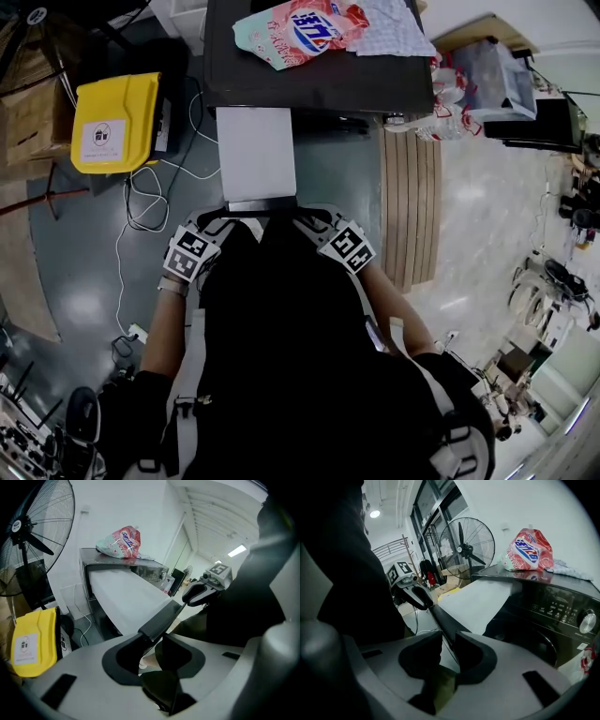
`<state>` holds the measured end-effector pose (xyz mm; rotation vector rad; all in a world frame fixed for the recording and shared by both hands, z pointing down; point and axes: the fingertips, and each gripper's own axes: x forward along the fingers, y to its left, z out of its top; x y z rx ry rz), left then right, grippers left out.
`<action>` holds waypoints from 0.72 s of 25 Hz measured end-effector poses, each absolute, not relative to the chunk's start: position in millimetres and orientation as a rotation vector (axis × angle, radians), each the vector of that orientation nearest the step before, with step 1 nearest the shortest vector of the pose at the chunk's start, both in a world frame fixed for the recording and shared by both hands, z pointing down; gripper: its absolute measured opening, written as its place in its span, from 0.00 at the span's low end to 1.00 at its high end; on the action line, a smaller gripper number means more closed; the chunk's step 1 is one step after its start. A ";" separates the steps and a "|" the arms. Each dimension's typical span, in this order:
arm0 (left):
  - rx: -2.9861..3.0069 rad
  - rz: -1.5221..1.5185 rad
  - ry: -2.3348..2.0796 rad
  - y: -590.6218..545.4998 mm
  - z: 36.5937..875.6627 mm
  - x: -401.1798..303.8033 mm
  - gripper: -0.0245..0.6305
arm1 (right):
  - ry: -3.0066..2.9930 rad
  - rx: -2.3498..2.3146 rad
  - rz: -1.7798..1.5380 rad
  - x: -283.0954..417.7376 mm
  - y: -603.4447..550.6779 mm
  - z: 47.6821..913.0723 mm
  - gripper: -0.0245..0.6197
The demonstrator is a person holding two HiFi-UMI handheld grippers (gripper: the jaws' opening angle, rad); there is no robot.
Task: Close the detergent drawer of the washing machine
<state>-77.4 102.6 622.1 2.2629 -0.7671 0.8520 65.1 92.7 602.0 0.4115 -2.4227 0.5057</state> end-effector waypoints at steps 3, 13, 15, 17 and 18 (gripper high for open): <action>2.261 0.854 -0.771 98.0 622.1 -77.8 0.24 | -2.426 0.396 0.490 64.1 88.1 601.9 0.19; 2.263 0.845 -0.810 75.2 620.6 -82.4 0.24 | -2.435 0.411 0.481 59.3 66.5 600.9 0.19; 2.265 0.845 -0.812 70.5 618.5 -83.8 0.24 | -2.436 0.420 0.480 58.0 62.0 599.2 0.19; 2.266 0.846 -0.812 65.9 617.6 -85.4 0.24 | -2.435 0.427 0.479 56.6 57.4 598.3 0.19; 2.266 0.849 -0.813 63.6 617.4 -86.2 0.24 | -2.435 0.429 0.479 55.8 55.1 597.9 0.19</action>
